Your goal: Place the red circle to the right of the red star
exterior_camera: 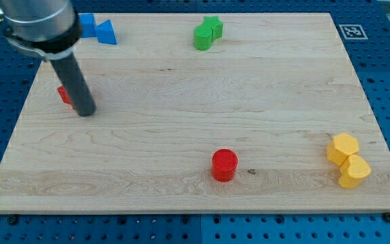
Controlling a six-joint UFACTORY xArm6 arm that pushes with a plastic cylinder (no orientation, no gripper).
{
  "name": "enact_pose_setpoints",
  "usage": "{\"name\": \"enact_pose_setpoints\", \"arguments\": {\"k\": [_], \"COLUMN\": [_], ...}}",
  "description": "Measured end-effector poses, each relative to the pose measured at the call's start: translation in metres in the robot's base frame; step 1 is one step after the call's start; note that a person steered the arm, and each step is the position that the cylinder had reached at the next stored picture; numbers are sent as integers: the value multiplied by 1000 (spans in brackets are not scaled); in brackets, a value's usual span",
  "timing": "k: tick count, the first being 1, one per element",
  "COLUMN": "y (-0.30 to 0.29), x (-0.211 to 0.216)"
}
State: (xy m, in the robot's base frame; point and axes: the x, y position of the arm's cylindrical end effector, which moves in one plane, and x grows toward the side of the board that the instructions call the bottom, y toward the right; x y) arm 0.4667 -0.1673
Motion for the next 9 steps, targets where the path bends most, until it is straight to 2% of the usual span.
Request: {"name": "enact_pose_setpoints", "arguments": {"k": [2,3,4,5,6,7,9], "y": [153,244,310,330,330,316,244], "x": [12,49,87,134,142,132,121]}}
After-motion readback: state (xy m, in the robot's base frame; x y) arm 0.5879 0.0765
